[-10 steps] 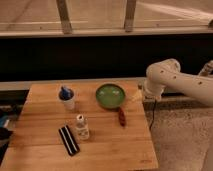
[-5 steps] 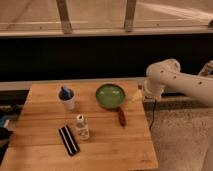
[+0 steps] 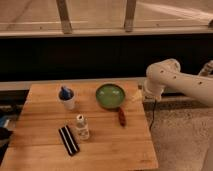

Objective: Knock the bottle over

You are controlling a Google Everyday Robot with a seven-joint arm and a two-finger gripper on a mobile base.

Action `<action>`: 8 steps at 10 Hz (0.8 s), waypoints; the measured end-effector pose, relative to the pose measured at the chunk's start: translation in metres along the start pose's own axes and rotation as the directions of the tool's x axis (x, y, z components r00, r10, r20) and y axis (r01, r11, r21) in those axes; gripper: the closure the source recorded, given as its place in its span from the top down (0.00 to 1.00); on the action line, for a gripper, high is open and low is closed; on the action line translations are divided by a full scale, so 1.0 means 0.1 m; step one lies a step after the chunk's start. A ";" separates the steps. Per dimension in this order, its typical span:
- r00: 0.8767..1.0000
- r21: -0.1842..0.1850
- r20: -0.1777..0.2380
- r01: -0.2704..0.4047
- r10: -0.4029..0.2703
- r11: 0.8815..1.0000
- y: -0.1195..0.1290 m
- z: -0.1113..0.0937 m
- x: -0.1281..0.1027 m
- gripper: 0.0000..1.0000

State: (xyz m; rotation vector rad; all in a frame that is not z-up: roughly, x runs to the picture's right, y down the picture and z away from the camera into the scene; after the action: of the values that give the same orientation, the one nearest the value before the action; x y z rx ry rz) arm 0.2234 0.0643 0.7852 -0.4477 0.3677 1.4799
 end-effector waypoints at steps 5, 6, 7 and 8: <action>1.000 0.000 0.000 0.000 0.000 1.000 0.00 0.00 0.00 0.61; 1.000 0.000 0.000 0.000 0.000 1.000 0.00 0.00 0.00 0.49; 1.000 0.000 0.000 0.000 0.000 1.000 0.00 0.00 0.00 0.39; 1.000 0.000 0.000 0.000 0.000 1.000 0.00 0.00 0.00 0.30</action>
State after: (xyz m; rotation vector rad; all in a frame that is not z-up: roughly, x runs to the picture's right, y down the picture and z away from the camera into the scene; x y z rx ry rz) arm 0.2234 0.0643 0.7852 -0.4477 0.3676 1.4799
